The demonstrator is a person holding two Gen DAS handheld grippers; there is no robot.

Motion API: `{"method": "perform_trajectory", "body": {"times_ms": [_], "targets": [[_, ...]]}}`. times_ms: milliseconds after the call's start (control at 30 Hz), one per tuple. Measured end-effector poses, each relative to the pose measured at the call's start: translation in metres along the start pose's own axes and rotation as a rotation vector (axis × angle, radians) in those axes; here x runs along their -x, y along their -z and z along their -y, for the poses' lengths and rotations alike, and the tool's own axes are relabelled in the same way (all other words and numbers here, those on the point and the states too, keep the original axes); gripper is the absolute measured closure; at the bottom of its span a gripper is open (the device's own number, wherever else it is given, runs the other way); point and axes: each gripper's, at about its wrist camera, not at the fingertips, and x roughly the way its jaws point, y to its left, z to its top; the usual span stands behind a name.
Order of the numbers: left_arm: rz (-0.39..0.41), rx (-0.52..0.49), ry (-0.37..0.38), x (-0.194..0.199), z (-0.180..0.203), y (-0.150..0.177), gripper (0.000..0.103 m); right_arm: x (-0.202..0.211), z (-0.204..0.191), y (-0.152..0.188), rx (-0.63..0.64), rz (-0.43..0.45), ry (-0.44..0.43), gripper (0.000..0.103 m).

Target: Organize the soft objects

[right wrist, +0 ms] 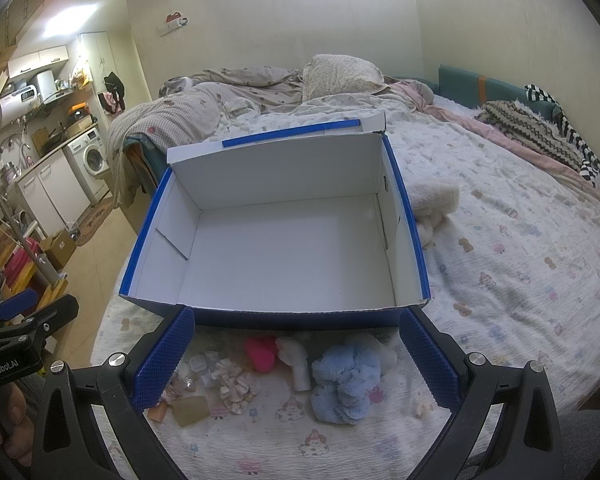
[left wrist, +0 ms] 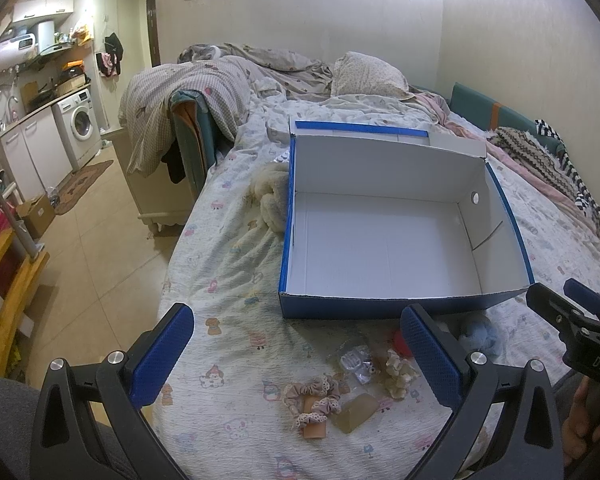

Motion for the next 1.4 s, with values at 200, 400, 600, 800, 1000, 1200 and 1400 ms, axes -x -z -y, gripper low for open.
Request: {"method": "perform_trajectory", "body": {"times_ms": [200,400,600,800,1000,1200,1400], "targets": [[0.001,0.0,-0.001,0.0,0.0,0.0,0.0,0.0002,0.0002,0.0,0.0,0.001,0.0,0.0],[0.003,-0.005,-0.003,-0.0001,0.0002,-0.0004,0.0,0.0003,0.0001,0.0001,0.002,0.001,0.001,0.0],[0.003,-0.006,-0.004,-0.0002,0.0002,-0.0006,0.0,0.0002,-0.0001,0.0,0.002,0.001,0.001,0.0],[0.003,-0.005,-0.003,-0.0004,0.0,-0.0007,0.0,-0.0001,-0.0005,-0.0002,0.004,0.001,0.001,0.0],[0.001,-0.006,-0.004,-0.0013,0.0005,-0.0017,0.0,-0.0007,-0.0008,-0.0005,0.003,0.001,0.002,0.0],[0.002,-0.006,-0.004,-0.0029,-0.0003,0.0006,0.0,-0.0007,-0.0014,-0.0006,0.004,0.002,0.003,0.0],[0.002,-0.007,-0.005,-0.0031,-0.0003,0.0004,0.0,-0.0005,-0.0013,-0.0008,0.003,0.002,0.002,0.0]]}}
